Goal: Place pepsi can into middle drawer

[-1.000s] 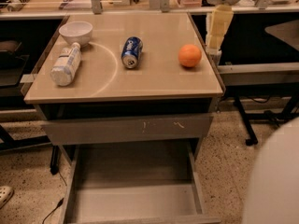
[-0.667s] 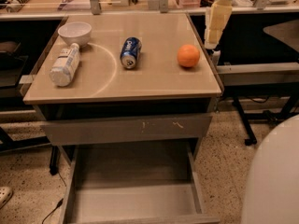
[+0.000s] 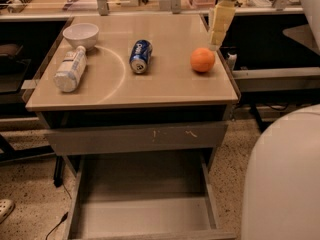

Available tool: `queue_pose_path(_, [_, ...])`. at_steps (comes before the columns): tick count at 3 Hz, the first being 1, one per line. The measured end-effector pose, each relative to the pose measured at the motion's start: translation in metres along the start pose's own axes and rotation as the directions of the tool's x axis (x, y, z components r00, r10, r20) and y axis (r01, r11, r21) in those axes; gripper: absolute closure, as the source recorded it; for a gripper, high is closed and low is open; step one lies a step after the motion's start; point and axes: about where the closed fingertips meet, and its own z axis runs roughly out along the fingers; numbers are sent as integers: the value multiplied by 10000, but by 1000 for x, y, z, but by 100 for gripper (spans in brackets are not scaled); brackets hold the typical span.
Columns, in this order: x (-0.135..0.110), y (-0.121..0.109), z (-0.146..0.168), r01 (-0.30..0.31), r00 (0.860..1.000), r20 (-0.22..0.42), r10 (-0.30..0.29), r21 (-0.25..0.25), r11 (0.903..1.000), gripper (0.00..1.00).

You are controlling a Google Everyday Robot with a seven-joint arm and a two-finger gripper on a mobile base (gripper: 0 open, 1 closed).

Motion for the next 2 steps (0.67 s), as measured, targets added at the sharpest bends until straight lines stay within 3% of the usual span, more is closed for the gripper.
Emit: queue_pose_path(2, [-44,-23,66,-54,9978,657,120,-985,9951,0])
